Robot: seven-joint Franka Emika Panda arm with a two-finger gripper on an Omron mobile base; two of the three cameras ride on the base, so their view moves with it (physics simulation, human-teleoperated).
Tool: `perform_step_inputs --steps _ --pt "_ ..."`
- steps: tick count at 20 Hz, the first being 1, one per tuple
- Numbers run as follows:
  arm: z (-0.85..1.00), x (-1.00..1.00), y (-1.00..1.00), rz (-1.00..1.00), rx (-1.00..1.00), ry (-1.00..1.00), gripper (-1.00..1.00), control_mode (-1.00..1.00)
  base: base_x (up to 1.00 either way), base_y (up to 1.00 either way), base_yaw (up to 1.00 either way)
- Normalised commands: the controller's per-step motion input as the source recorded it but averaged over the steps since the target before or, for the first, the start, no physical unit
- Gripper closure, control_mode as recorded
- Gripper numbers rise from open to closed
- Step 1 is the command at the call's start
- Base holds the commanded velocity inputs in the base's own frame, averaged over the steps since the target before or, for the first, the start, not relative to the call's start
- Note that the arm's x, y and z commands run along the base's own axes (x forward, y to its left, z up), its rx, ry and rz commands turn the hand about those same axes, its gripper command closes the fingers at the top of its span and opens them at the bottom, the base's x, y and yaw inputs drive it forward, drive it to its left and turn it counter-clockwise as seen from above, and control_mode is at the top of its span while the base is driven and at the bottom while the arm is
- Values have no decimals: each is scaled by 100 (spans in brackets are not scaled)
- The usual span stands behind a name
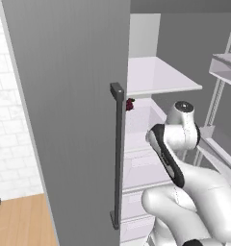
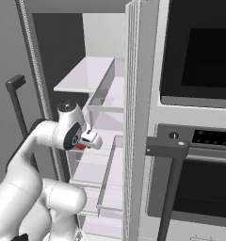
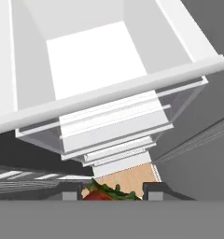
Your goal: Take the strawberry from the fridge and place it on top of the pancake, located on the dining counter.
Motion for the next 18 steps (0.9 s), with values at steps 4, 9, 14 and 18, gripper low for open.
perform_step_inputs --steps 4,9,14,18 --pt "67 -99 0 10 0 0 100 -100 0 0 0" --pt "64 -99 13 9 0 -2 100 -100 0 0 0" --pt "60 -75 34 3 -7 0 100 -100 0 0 0" --pt "41 -39 19 2 -7 2 100 -100 0 0 0"
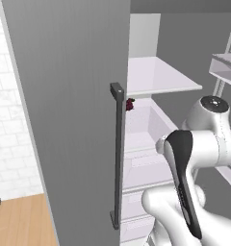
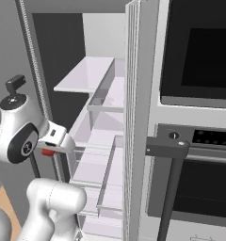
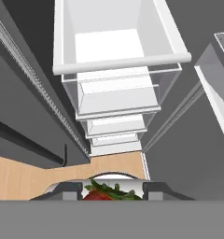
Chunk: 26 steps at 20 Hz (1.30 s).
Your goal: Take the strawberry from the fridge and place it on top of the pancake, located on the dining counter.
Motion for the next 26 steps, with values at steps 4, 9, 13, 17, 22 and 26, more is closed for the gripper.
perform_step_inputs --steps 4,9,13,17,22,26 --pt "7 -36 0 5 0 0 100 -100 0 0 0" --pt "-1 -7 -8 2 1 0 100 -100 0 0 0" --pt "0 0 0 0 0 0 100 -100 0 0 0" --pt "0 -27 0 0 0 0 100 -100 0 0 0" --pt "0 0 0 0 0 0 100 100 -96 0 0" --pt "0 0 0 0 0 0 100 100 -94 9 -1"
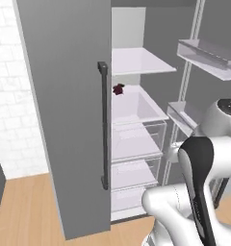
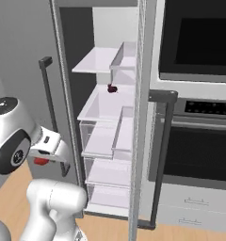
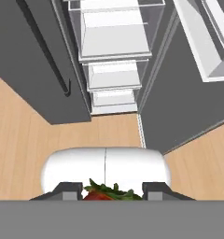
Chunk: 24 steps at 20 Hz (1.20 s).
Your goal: Take the strawberry from the fridge and place it on top of the pancake, located on the dining counter.
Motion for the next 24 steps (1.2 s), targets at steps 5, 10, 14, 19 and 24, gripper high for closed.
perform_step_inputs --steps 5,10,14,19,24 --pt "0 0 0 0 0 0 100 100 -83 29 -41" --pt "0 0 0 0 0 0 100 100 -92 70 -51" --pt "0 0 0 0 0 0 100 100 -93 95 -40" --pt "0 0 0 0 0 0 100 100 -37 28 -62" --pt "0 0 0 0 0 0 100 100 0 -25 -83"
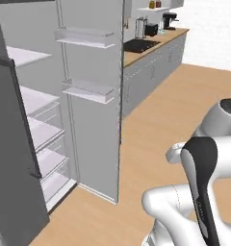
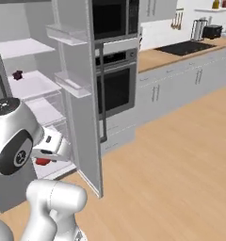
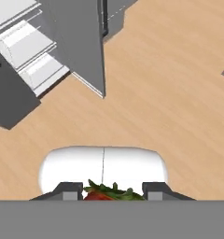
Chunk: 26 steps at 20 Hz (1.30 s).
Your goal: Take the strawberry from the fridge and place it on top of the pancake, located on the dining counter.
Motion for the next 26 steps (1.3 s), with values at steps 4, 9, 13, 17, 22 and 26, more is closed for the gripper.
perform_step_inputs --steps 4,9,13,17,22,26 --pt "0 0 0 0 0 0 100 100 0 -28 -90" --pt "0 0 0 0 0 0 100 100 0 -38 -89" --pt "0 0 0 0 0 0 100 100 29 -87 -62" --pt "0 0 0 0 0 0 100 100 73 -100 -24" --pt "0 0 0 0 0 0 100 100 97 -100 -1" --pt "0 0 0 0 0 0 100 100 97 -100 0"
